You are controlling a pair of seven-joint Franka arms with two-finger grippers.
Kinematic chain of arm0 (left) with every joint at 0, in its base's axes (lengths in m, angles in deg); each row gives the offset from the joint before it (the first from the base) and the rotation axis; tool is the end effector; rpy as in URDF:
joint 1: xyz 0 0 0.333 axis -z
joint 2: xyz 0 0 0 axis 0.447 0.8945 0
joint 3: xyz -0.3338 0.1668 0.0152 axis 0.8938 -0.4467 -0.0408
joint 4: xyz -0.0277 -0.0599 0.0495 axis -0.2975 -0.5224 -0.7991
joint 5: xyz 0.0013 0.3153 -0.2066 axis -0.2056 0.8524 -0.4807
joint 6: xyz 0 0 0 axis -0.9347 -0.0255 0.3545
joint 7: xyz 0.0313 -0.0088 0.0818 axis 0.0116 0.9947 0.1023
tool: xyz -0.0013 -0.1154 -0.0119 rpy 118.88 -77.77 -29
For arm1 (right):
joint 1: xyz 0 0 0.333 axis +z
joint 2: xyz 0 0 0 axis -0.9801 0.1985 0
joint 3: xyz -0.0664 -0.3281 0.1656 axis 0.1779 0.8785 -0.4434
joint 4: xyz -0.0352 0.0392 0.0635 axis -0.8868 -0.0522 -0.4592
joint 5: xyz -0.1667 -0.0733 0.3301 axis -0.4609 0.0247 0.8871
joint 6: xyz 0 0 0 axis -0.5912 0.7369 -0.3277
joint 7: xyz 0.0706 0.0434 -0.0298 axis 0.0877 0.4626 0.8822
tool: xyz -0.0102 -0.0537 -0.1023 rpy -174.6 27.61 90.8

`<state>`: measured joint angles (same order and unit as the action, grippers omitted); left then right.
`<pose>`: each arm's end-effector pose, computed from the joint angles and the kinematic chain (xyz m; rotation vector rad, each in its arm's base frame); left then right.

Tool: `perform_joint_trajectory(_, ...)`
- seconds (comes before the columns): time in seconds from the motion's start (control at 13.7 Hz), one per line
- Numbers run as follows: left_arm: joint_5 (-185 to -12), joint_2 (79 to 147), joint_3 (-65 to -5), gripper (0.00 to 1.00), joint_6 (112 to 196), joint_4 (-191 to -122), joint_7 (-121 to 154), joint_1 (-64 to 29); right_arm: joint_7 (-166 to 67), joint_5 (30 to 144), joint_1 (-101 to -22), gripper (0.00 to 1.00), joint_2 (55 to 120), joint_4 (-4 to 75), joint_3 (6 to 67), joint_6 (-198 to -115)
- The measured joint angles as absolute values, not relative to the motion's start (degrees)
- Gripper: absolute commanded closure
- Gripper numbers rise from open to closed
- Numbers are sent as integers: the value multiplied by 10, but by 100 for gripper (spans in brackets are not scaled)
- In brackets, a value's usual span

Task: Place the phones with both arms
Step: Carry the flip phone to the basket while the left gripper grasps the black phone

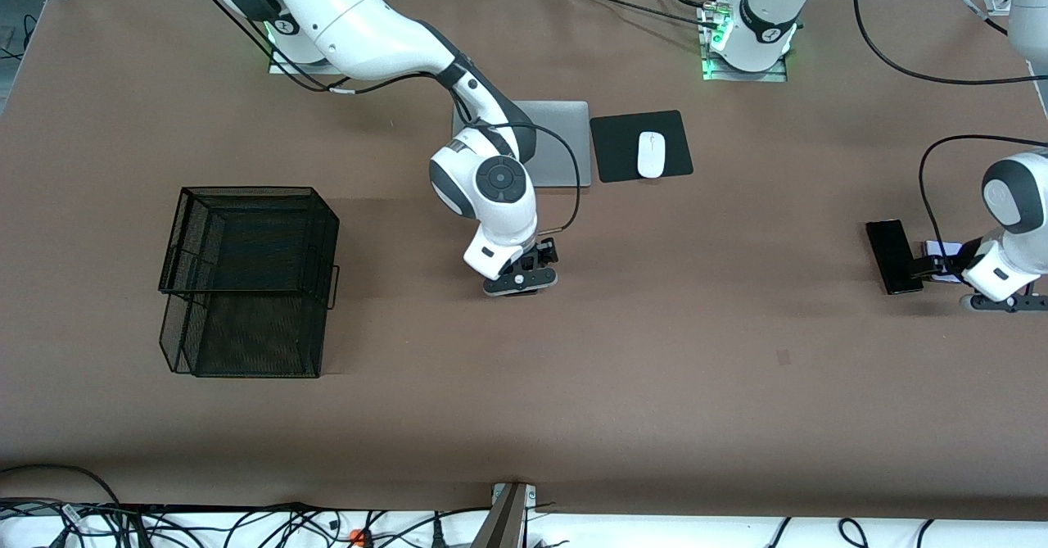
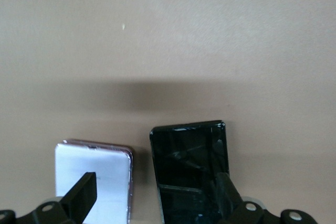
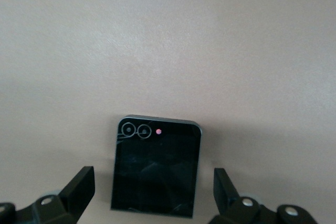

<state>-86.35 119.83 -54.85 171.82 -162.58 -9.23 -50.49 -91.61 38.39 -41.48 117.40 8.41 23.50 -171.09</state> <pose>0.5938 0.2847 0.2678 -3.1084 -0.1025 0.1121 0.5952 0.5292 0.2385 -3.1118 -0.3052 -0.1784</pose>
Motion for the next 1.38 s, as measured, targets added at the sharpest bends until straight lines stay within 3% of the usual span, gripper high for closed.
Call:
perform_joint_trajectory(0.73,-943,1184,-539,0,1853,-1737,-41,-517,-916,356,-403,0,1194,84,237,-1711)
perform_joint_trajectory(1.38,-943,1178,-539,0,1897,-1777,-38,-517,-916,355,-402,0,1198,84,239,-1725)
